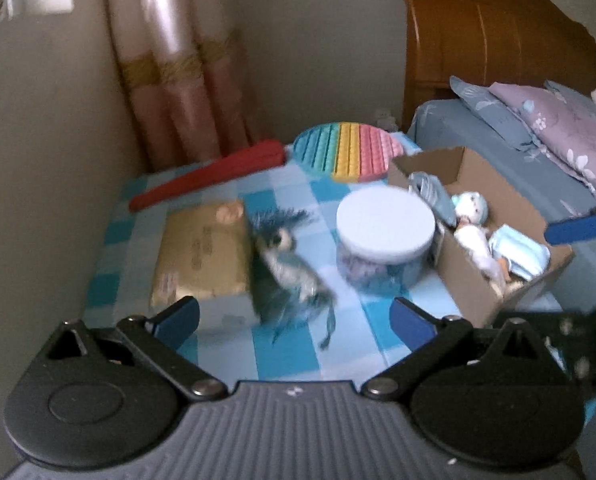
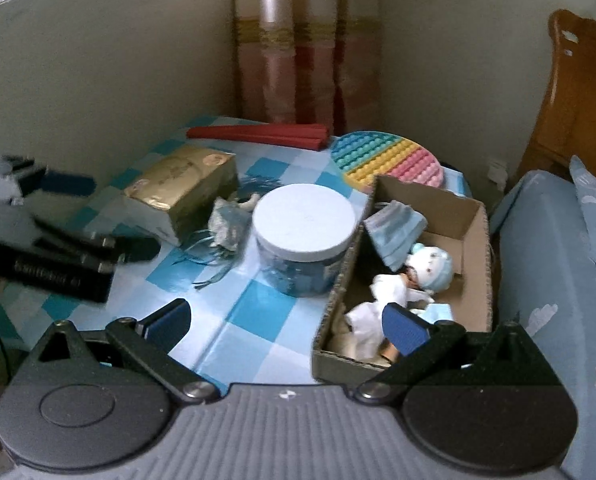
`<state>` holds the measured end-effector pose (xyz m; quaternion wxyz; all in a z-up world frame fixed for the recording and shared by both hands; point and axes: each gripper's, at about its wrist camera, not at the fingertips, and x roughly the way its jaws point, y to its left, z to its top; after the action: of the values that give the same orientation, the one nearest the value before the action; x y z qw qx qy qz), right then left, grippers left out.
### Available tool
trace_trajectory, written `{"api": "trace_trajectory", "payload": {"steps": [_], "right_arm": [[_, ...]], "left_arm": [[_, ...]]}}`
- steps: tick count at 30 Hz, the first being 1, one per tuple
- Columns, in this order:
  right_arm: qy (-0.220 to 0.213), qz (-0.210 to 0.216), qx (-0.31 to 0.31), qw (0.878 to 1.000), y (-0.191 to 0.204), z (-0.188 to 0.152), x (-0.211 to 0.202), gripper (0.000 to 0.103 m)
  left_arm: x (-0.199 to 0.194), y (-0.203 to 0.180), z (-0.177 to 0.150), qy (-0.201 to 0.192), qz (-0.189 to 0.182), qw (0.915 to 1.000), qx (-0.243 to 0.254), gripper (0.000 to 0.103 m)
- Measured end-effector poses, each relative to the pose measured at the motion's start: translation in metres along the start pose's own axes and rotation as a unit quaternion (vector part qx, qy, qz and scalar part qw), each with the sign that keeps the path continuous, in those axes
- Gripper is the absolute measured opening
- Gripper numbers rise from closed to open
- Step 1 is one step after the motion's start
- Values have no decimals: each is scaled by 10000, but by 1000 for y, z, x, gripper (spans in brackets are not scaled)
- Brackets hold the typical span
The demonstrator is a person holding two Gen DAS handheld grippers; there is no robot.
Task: Organize soft objects
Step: 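Withdraw both tools from the box back over the table toward the gold package, then close the right gripper on the light-blue sparkly sachet with blue tassel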
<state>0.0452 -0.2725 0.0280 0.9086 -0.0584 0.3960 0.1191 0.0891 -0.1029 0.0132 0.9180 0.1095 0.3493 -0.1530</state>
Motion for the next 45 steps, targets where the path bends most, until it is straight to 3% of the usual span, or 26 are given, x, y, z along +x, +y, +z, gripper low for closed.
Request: {"api": "trace_trajectory", "payload": {"steps": [8, 26, 35, 45], "right_arm": [[4, 205, -301, 9993, 17, 11, 12, 103], [311, 945, -1200, 9878, 51, 73, 81, 102], [881, 1330, -1902, 9687, 63, 118, 135, 98], [2071, 1363, -2505, 9358, 71, 132, 208, 79]], "left_arm": [[-2, 14, -36, 219, -109, 9995, -188, 101], [16, 48, -57, 369, -195, 9984, -369, 101], [22, 59, -66, 462, -235, 9977, -438, 101], [29, 60, -70, 546, -296, 9971, -434, 101]]}}
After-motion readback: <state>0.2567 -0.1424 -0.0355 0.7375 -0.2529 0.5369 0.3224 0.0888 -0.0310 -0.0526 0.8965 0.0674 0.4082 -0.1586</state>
